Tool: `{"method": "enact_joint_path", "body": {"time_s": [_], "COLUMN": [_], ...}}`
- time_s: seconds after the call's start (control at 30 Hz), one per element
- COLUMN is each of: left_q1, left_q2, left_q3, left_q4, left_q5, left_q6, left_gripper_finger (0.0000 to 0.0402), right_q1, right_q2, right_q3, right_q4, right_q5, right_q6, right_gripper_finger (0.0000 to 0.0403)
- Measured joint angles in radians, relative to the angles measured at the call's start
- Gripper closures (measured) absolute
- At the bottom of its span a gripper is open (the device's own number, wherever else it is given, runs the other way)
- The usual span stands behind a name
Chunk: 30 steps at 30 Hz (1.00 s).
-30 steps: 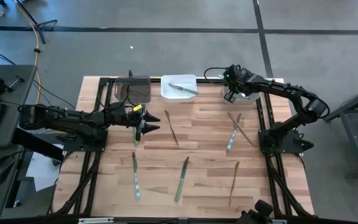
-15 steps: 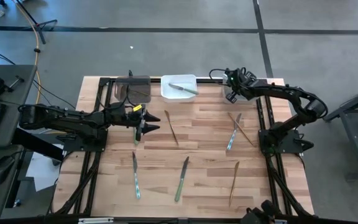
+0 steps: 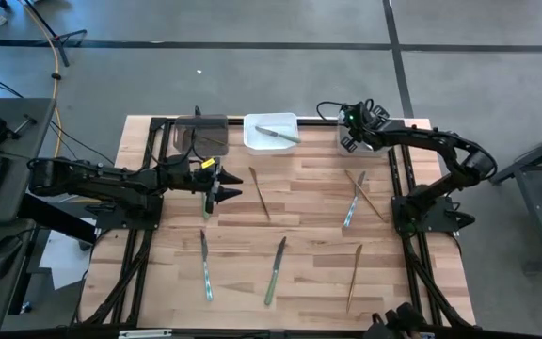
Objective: Sort silverware by color (type)
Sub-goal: Put the blue patterned knife into the gray bin, then put the gold knife into the black bin
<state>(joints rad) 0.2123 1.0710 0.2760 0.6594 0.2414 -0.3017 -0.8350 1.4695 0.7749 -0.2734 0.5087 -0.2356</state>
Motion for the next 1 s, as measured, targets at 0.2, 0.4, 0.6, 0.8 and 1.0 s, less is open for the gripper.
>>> {"method": "enact_joint_path", "body": {"time_s": [0.2,0.4,0.6,0.8,1.0], "left_q1": [0.0,0.0,0.0,0.0,0.0], "left_q2": [0.0,0.0,0.0,0.0,0.0], "left_q3": [0.0,0.0,0.0,0.0,0.0], "left_q4": [0.0,0.0,0.0,-0.002,-0.005], "left_q5": [-0.003,-0.003,-0.003,-0.003,-0.002], "left_q6": [0.0,0.003,0.017,0.018,0.018], "left_gripper_finger": [0.0211,0.0211,0.0211,0.0211,0.0211], "right_q1": [0.061,0.166,0.334,0.517,0.594], "right_q2": [-0.085,-0.226,-0.283,-0.279,-0.278], "right_q3": [0.068,0.077,0.051,0.005,-0.088], "right_q4": [-0.134,-0.34,-0.604,-0.664,-0.656], "right_q5": [0.0,-0.105,-0.258,-0.344,-0.363], "right_q6": [0.024,0.208,0.494,0.688,0.832], "right_gripper_finger": [0.0265,0.0292,0.0335,0.0339,0.0307]}}
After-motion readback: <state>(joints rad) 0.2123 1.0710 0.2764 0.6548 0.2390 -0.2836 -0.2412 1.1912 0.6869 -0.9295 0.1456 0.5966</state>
